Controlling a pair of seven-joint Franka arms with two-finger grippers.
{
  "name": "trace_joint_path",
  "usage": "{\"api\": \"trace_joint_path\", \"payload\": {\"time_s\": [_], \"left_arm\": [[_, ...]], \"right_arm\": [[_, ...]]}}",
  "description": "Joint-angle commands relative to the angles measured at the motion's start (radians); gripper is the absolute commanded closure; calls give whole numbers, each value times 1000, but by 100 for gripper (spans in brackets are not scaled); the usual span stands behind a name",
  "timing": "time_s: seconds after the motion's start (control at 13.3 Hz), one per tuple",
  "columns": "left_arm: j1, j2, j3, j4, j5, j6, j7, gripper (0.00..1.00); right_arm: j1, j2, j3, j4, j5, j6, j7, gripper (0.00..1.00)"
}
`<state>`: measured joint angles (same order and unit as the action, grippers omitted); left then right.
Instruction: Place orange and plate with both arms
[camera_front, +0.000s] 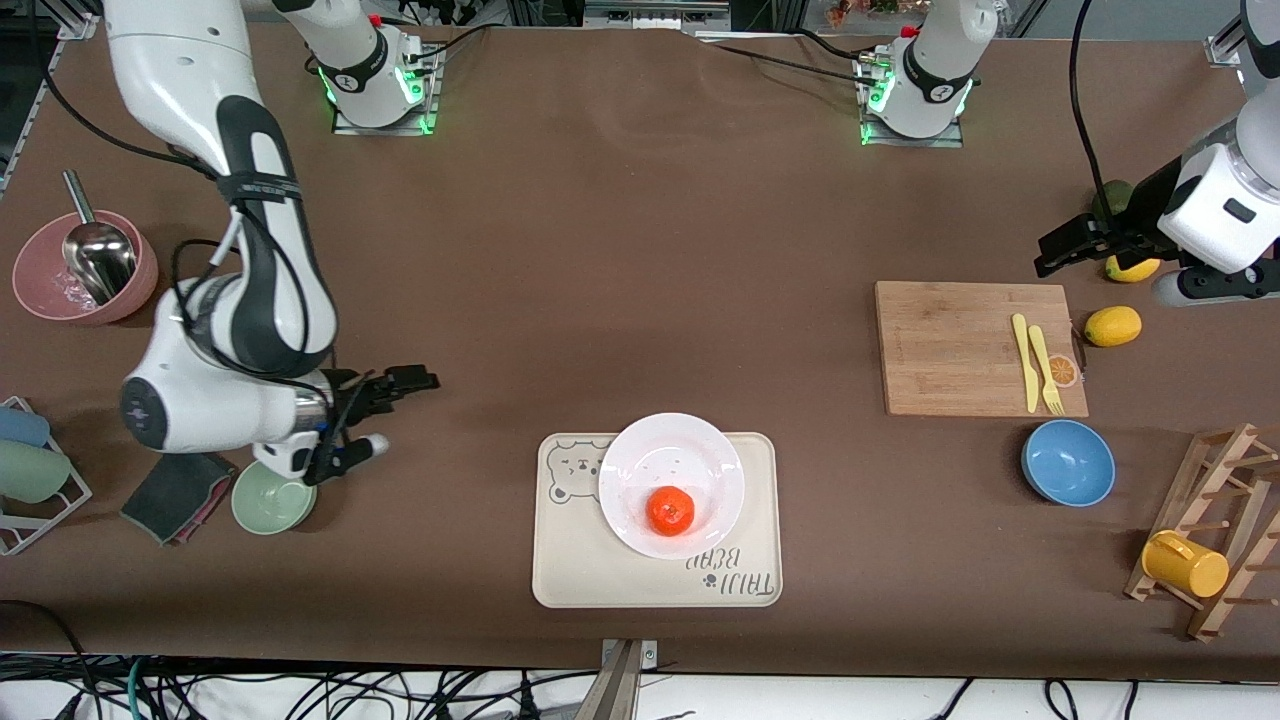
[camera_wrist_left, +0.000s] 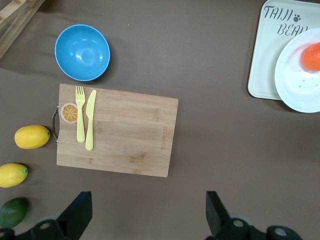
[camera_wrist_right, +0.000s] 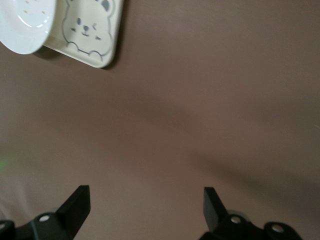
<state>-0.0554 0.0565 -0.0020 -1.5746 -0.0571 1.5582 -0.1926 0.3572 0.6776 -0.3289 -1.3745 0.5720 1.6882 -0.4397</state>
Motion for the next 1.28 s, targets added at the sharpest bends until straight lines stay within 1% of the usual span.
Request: {"api": "trace_joint_path", "payload": {"time_s": [0.0,0.15,0.23,0.3,0.38,0.45,0.6,1.05,1.2], "left_arm": [[-1,13,2,25,14,-6,19,0],[-1,13,2,27,13,-6,19,0],[-1,13,2,27,11,-6,18,0],[-1,13,2,27,11,-6,18,0],[0,13,2,27,11,-6,18,0],[-1,13,2,27,11,-6,18,0],[-3,13,2,27,10,-6,18,0],[-1,13,2,27,11,-6,16,0],[-1,13,2,27,11,-6,18,0]], "right_arm": [[16,-44,-50,-43,-64,-33,-1,0],[17,-59,-82,-38,-73,-33,51,0],[20,-59,-91,-22,-105,-35,82,0],[23,-61,-90,-5,-145,-63,128,0],[28,-64,-93,14,-167,-103,181,0],[32,-70,-93,31,-181,-123,203,0],[60,-104,-90,34,-246,-139,245,0],[118,-135,-93,34,-328,-159,380,0],[120,-176,-91,34,-380,-206,401,0]]}}
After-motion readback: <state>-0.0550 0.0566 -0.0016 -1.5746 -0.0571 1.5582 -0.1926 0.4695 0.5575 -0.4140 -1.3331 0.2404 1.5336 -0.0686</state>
